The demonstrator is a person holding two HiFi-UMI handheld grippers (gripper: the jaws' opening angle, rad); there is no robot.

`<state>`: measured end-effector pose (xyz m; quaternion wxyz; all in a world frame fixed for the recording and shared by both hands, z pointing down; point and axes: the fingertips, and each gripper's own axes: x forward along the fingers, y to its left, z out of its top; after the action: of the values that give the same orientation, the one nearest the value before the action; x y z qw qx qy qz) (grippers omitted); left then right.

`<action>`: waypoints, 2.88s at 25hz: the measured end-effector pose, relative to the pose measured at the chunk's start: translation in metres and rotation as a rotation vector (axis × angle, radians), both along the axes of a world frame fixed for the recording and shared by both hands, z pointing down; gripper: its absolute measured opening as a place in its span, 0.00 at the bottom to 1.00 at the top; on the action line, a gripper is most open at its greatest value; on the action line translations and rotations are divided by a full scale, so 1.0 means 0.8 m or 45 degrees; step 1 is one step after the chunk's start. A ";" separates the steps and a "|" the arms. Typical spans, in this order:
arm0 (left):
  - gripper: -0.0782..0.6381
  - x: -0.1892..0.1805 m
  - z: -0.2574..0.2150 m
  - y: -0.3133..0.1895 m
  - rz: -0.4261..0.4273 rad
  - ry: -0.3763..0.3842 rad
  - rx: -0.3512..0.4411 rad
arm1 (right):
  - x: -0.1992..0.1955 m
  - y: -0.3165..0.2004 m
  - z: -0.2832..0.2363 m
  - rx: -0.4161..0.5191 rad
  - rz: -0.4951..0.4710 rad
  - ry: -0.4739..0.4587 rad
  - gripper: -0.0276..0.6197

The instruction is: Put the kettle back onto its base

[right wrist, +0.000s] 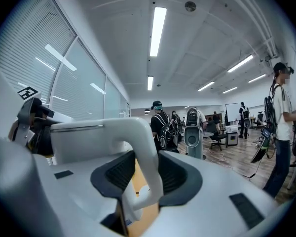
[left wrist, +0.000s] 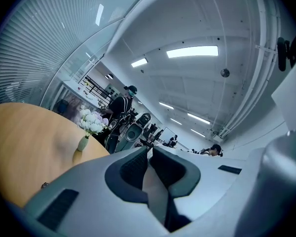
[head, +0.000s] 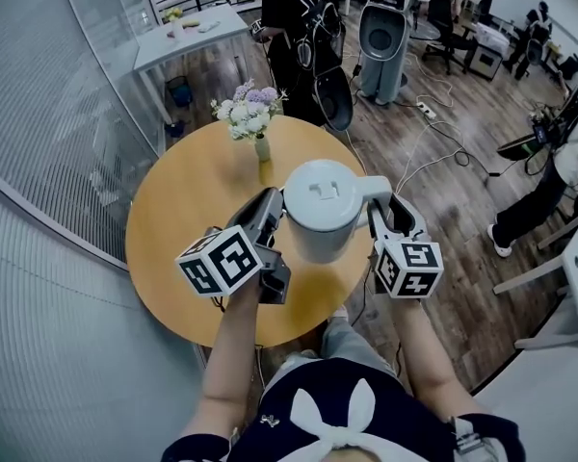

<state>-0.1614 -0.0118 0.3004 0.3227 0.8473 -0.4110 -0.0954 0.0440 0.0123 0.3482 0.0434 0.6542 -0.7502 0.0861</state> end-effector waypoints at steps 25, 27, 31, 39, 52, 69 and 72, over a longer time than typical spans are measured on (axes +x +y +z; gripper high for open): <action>0.18 0.011 -0.012 -0.109 -0.099 -0.005 0.028 | 0.011 -0.126 -0.009 0.039 -0.108 -0.032 0.27; 0.18 0.008 -0.013 -0.117 -0.115 -0.005 0.028 | 0.009 -0.135 -0.011 0.042 -0.119 -0.034 0.27; 0.18 0.007 -0.018 -0.130 -0.132 -0.010 0.036 | 0.009 -0.151 -0.014 0.047 -0.141 -0.033 0.27; 0.18 0.014 -0.014 -0.160 -0.149 -0.015 0.022 | 0.016 -0.184 -0.009 0.036 -0.165 -0.037 0.27; 0.18 0.036 0.004 -0.212 -0.168 -0.020 -0.019 | 0.038 -0.238 0.007 0.003 -0.182 -0.045 0.27; 0.18 0.052 0.027 -0.254 -0.205 -0.026 -0.081 | 0.055 -0.288 0.029 -0.051 -0.227 -0.067 0.28; 0.18 0.056 0.032 -0.264 -0.201 -0.027 -0.088 | 0.058 -0.298 0.034 -0.057 -0.229 -0.067 0.28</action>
<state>-0.1163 -0.2228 0.3257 0.3389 0.8016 -0.4828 -0.0975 0.0901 -0.2264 0.3750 0.0458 0.5806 -0.8046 0.1159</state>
